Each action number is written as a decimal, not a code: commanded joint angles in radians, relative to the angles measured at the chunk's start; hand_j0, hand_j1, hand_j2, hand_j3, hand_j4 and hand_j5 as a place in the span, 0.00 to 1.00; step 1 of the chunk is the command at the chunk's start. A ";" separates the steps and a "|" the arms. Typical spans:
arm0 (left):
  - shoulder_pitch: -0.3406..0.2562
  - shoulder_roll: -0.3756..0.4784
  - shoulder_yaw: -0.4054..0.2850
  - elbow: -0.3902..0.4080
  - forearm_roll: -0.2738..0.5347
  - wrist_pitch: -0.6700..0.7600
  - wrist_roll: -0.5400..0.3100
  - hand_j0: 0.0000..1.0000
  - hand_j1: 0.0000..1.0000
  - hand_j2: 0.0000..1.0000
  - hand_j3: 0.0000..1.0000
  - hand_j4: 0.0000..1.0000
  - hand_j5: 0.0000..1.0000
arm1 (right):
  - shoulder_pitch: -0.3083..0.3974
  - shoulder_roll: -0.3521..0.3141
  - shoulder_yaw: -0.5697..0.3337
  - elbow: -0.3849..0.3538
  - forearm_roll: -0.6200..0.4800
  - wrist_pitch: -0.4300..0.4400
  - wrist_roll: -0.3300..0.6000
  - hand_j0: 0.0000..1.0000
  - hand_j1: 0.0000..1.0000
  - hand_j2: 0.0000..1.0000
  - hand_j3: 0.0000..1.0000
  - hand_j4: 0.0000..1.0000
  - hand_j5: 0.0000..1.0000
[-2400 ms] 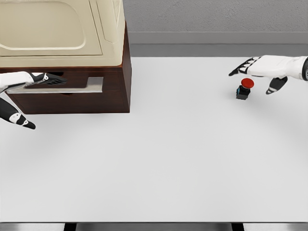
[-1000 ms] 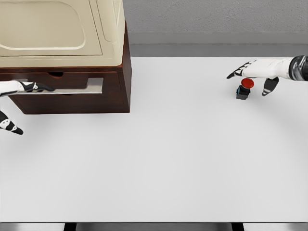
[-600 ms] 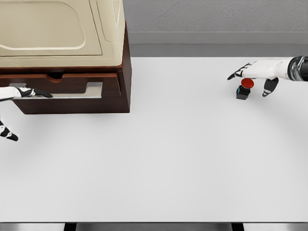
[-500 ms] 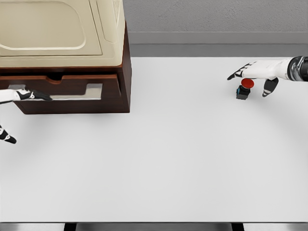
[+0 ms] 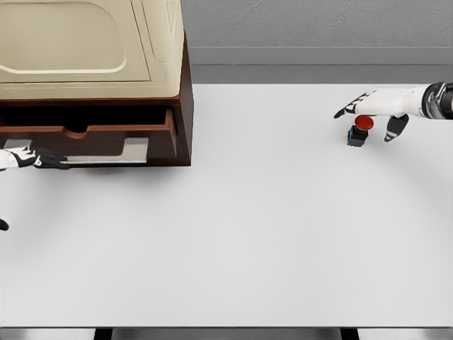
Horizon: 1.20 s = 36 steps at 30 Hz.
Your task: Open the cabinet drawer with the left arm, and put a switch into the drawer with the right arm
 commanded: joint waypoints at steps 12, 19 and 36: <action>0.000 0.085 -0.065 -0.003 0.032 -0.169 -0.002 1.00 1.00 1.00 1.00 1.00 1.00 | 0.000 0.002 -0.002 0.000 -0.005 0.002 0.000 0.77 0.77 0.77 0.77 0.77 0.77; 0.000 0.108 -0.085 -0.003 0.032 -0.182 -0.002 1.00 1.00 1.00 1.00 1.00 1.00 | 0.000 0.003 -0.002 0.000 -0.005 0.002 0.000 0.77 0.77 0.77 0.77 0.77 0.77; -0.009 0.119 -0.068 -0.003 0.155 -0.182 -0.002 1.00 1.00 1.00 1.00 1.00 1.00 | 0.005 0.002 0.000 0.006 -0.005 0.002 0.000 0.70 0.70 0.70 0.70 0.70 0.70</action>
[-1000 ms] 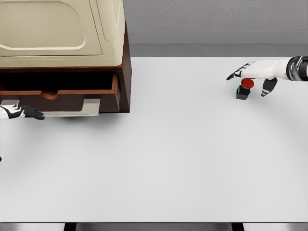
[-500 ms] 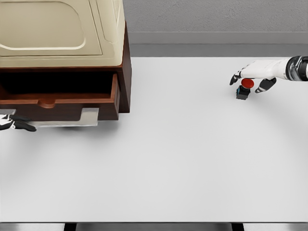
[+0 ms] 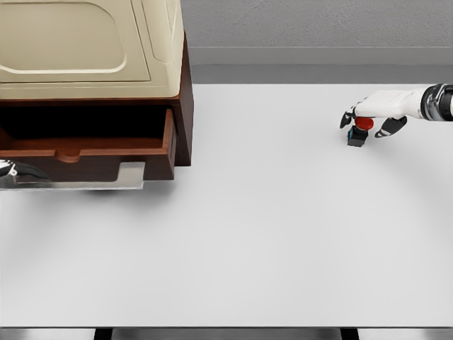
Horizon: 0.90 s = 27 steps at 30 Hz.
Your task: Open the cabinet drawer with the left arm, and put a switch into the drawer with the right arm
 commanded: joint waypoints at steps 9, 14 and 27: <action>-0.007 0.030 0.021 -0.001 0.116 0.003 0.000 1.00 1.00 1.00 1.00 1.00 1.00 | 0.000 0.004 -0.002 0.006 -0.004 0.002 0.000 0.67 0.67 0.67 0.67 0.67 0.67; -0.011 0.029 0.065 0.001 0.208 0.003 0.000 1.00 1.00 1.00 1.00 1.00 1.00 | 0.002 0.005 -0.002 0.006 -0.004 0.002 0.000 0.60 0.60 0.60 0.60 0.60 0.60; -0.011 -0.119 0.165 -0.001 0.172 0.084 0.000 1.00 1.00 1.00 1.00 1.00 1.00 | 0.003 0.011 -0.003 0.006 -0.005 0.002 0.000 0.49 0.49 0.49 0.49 0.49 0.49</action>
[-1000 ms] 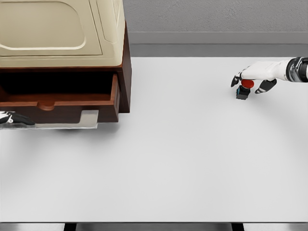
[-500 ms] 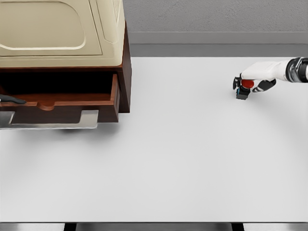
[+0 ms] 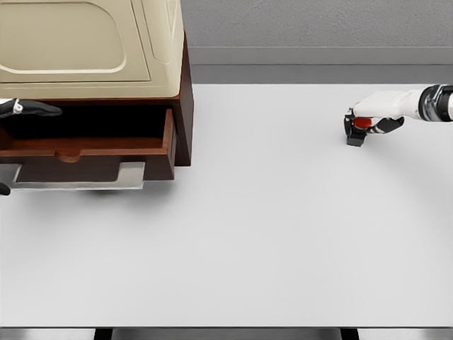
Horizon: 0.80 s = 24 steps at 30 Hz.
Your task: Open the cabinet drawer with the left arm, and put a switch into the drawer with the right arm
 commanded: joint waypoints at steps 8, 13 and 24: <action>-0.001 -0.002 0.004 0.009 0.007 -0.025 0.000 1.00 1.00 1.00 1.00 1.00 1.00 | 0.000 0.006 -0.013 -0.008 -0.017 0.000 0.002 0.40 0.40 0.40 0.40 0.40 0.40; -0.001 0.004 -0.002 0.021 0.015 -0.077 0.000 1.00 1.00 1.00 1.00 1.00 1.00 | -0.002 0.020 -0.025 -0.015 -0.020 0.000 0.002 0.37 0.37 0.37 0.37 0.37 0.37; -0.003 0.025 -0.008 0.051 0.013 -0.088 0.000 1.00 1.00 1.00 1.00 1.00 1.00 | 0.000 0.020 -0.089 -0.127 -0.065 0.000 0.002 0.35 0.35 0.35 0.35 0.35 0.35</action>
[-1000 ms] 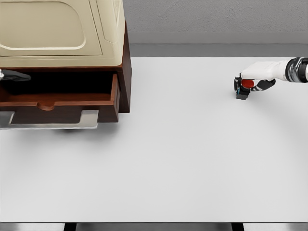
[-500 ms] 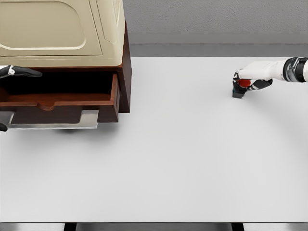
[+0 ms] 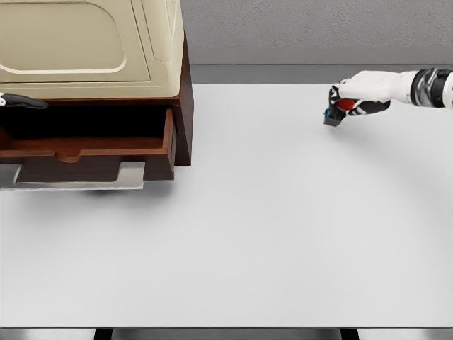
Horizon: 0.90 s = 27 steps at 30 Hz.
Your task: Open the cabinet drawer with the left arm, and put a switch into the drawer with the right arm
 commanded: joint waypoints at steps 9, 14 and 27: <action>0.000 0.012 -0.001 0.017 0.012 0.002 0.000 1.00 1.00 1.00 1.00 1.00 1.00 | 0.018 -0.027 -0.027 -0.257 -0.071 0.003 -0.001 0.35 0.35 0.35 0.35 0.35 0.35; 0.000 0.014 -0.001 0.019 0.012 0.002 0.000 1.00 1.00 1.00 1.00 1.00 1.00 | 0.021 -0.024 -0.027 -0.351 -0.072 0.003 -0.001 0.35 0.35 0.35 0.35 0.35 0.35; 0.000 0.014 -0.006 0.019 0.012 0.002 0.000 1.00 1.00 1.00 1.00 1.00 1.00 | -0.058 0.074 0.081 -0.479 -0.108 0.003 -0.001 0.35 0.35 0.35 0.35 0.35 0.35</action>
